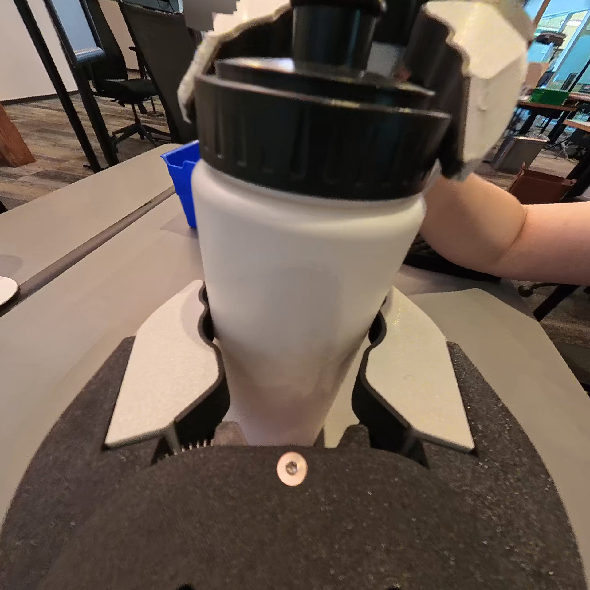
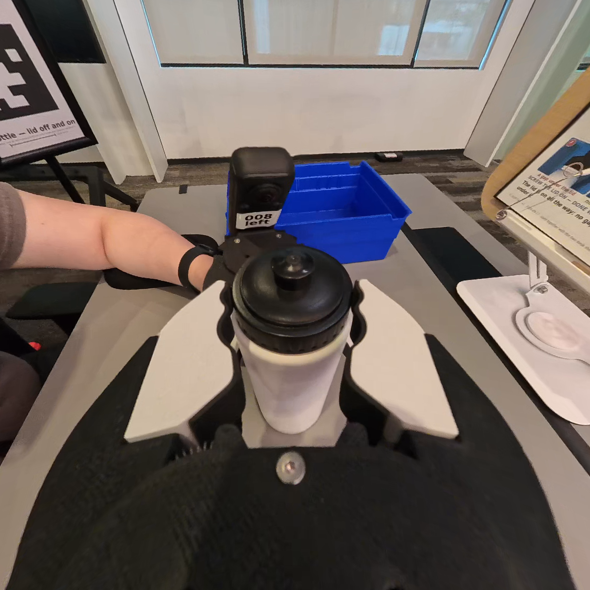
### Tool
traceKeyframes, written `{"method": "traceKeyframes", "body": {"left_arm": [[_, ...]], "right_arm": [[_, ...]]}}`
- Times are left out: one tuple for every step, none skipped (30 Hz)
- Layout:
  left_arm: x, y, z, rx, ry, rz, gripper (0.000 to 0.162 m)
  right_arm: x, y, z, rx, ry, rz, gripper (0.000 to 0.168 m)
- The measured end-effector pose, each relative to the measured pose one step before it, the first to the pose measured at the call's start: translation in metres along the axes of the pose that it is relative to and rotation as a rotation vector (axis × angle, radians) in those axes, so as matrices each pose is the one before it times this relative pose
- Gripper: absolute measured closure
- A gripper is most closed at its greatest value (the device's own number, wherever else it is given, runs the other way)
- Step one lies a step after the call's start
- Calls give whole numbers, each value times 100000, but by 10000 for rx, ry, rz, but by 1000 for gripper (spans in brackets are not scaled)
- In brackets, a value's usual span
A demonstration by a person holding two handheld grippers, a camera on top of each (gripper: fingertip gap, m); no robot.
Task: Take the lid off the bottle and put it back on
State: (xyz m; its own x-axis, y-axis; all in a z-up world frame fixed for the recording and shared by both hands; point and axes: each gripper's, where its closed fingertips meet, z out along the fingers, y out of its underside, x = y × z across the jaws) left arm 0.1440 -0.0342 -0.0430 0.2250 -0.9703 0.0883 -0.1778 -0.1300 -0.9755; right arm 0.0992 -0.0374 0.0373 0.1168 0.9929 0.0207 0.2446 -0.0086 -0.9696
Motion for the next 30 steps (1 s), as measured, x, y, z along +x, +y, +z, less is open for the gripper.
{"method": "traceKeyframes", "body": {"left_arm": [[-41, 231, 132, -144, -121, 30, 65], [-118, -6, 29, 17, -139, -114, 65], [-222, -20, 5, 14, -208, -112, 66], [-129, 2, 5, -18, -152, -55, 66], [-145, -3, 10, -24, -158, -51, 66], [-224, -15, 18, -8, -214, -72, 66], [-228, -27, 9, 15, -234, -75, 66], [-206, -27, 20, 24, -230, -69, 66], [-216, -37, 30, 32, -250, -74, 66], [-191, -40, 41, 35, -250, -72, 66], [-204, -16, 35, -1, -268, -63, 66], [-196, -10, 33, -25, -258, -52, 66], [-207, -6, 31, -20, -246, -33, 66], [-176, -28, 42, 14, -216, -36, 66], [-128, -26, 22, 23, -162, -47, 66], [-82, -18, 13, 6, -93, -27, 66], [-85, 7, -9, -38, -95, -7, 66], [-95, 17, -25, -39, -76, -24, 66], [7, 32, -2, -55, 81, 16, 66], [126, 13, -19, -15, 229, 120, 66], [281, -20, -26, 83, 352, 140, 66], [364, -18, -24, 77, 370, 153, 66], [353, 29, -5, -38, 320, 157, 66], [349, 35, 37, -51, 277, 131, 66], [432, 5, 78, 10, 325, 73, 66], [384, -5, 116, 29, 308, -38, 65], [136, -9, 52, 18, 132, -55, 65], [-29, -13, -10, 35, 32, 2, 65], [20, 22, -24, 3, 61, 80, 65], [36, -36, -2, 2, 43, 152, 64]], "right_arm": [[30, 38, 150, -100, 166, -6, 95], [194, 11, 69, -104, 275, 55, 95], [188, 31, 55, -109, 243, 86, 95], [123, 9, 34, -68, 194, 40, 95], [159, -10, 52, -46, 215, 38, 94], [181, -7, 78, -36, 237, 82, 95], [179, -12, 76, -30, 230, 98, 95], [161, -10, 64, -28, 216, 129, 94], [155, -12, 67, -27, 236, 140, 94], [155, -9, 59, -29, 273, 101, 94], [148, -7, 44, -27, 302, 77, 94], [141, -9, 56, -11, 312, 70, 94], [139, -10, 52, 1, 309, 102, 94], [121, -14, 42, 19, 289, 120, 94], [95, -20, 47, 42, 250, 78, 94], [64, -20, 36, 46, 191, 70, 94], [42, -22, 40, 47, 109, 45, 95], [17, -19, 38, 55, 1, -59, 95], [-29, -20, 21, 42, -140, -202, 95], [-160, 67, 19, -43, -342, -276, 94], [-291, 194, -14, -134, -531, -256, 93], [-334, 224, -93, -125, -613, -200, 92], [-324, 212, -138, -50, -601, -103, 91], [-258, 176, -160, 17, -501, -43, 90], [-182, 25, -139, 117, -376, -41, 90], [-129, -110, -88, 200, -248, -40, 91], [-12, -70, -24, 131, -106, -13, 91], [5, 11, 5, 28, -54, 0, 91], [-50, 17, -29, -17, -74, -18, 91], [-113, 41, -66, -49, -104, -53, 91]]}}
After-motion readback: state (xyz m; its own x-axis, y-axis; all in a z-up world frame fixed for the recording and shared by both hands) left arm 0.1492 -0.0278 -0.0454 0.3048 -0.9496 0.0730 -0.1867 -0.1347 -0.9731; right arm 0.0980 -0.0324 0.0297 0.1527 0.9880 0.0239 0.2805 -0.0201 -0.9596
